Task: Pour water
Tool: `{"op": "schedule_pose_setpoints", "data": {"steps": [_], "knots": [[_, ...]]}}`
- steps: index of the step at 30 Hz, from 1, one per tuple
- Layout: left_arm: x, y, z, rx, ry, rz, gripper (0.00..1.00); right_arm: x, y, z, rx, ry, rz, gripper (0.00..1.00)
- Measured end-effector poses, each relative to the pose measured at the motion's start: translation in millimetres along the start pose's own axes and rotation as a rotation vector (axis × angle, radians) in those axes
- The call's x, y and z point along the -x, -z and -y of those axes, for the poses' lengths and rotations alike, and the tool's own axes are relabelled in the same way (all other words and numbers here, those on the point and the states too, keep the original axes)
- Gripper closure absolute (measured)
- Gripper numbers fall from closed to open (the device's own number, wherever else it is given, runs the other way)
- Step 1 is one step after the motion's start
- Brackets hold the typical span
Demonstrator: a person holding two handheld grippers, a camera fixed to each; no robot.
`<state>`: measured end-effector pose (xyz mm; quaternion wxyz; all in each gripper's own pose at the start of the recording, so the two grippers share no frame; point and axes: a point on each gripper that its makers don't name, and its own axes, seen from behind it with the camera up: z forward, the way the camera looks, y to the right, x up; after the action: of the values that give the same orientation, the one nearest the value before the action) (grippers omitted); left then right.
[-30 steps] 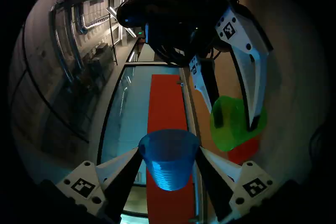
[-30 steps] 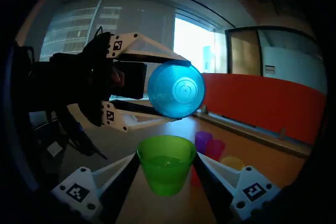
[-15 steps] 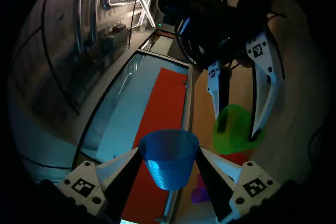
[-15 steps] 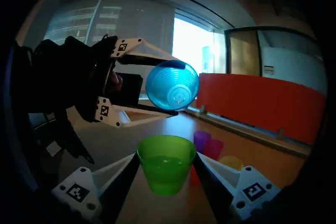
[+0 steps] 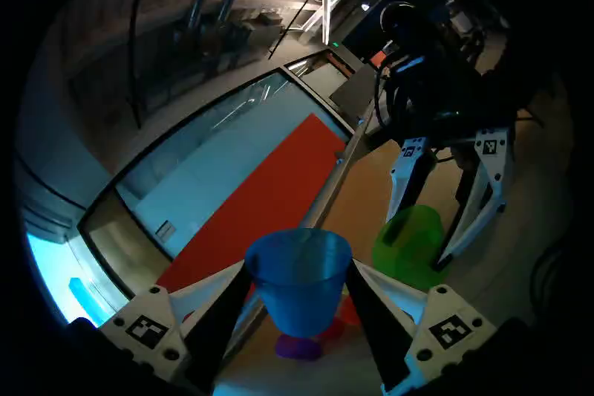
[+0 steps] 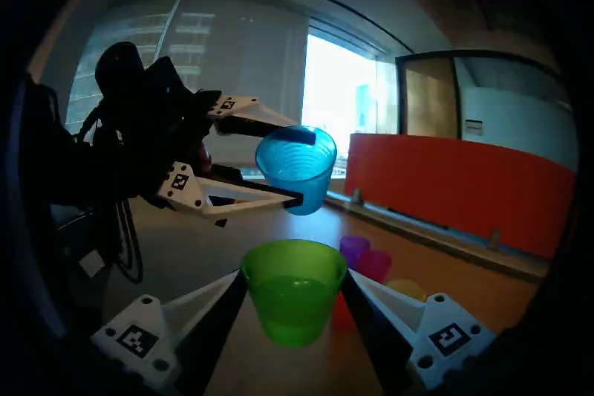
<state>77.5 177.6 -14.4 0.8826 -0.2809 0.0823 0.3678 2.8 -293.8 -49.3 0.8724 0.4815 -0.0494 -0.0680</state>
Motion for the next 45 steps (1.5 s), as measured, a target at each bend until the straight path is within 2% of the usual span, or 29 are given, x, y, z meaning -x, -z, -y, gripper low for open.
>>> {"op": "schedule_pose_setpoints", "data": {"steps": [8, 14, 16, 20, 23, 26, 29, 35, 45], "knots": [[10, -2.6, 5.2, 0.007, 0.250, 0.011, 0.14, -2, -0.4, 1, 0.000, 0.001, -0.004, 0.09], [14, -2.0, 6.4, 0.035, 0.517, 0.000, 0.14, -4, -0.3, 2, -0.001, 0.002, -0.006, 0.09], [17, -2.1, 9.0, 0.034, 0.580, -0.003, 0.15, -4, -0.2, 2, -0.001, 0.003, -0.005, 0.09], [21, -3.2, 8.9, 0.043, 0.668, 0.000, 0.15, -5, -0.7, 2, -0.001, 0.005, -0.005, 0.09], [24, -5.3, 3.3, 0.066, 0.721, 0.009, 0.15, -6, -1.7, 2, -0.001, 0.002, -0.006, 0.09], [25, -7.0, 1.2, 0.080, 0.763, 0.011, 0.15, -7, -2.3, 2, -0.003, -0.002, -0.006, 0.09], [30, -7.6, 0.5, 0.079, 0.772, 0.019, 0.14, -5, -2.2, 2, -0.004, -0.006, -0.001, 0.09], [46, -3.9, -11.4, 0.097, 0.737, 0.069, 0.14, 3, 0.4, 0, -0.009, -0.005, 0.031, 0.09], [74, -0.7, -34.1, 0.136, 0.712, 0.152, 0.14, 25, 4.9, -1, -0.039, -0.021, 0.112, 0.09]]}}
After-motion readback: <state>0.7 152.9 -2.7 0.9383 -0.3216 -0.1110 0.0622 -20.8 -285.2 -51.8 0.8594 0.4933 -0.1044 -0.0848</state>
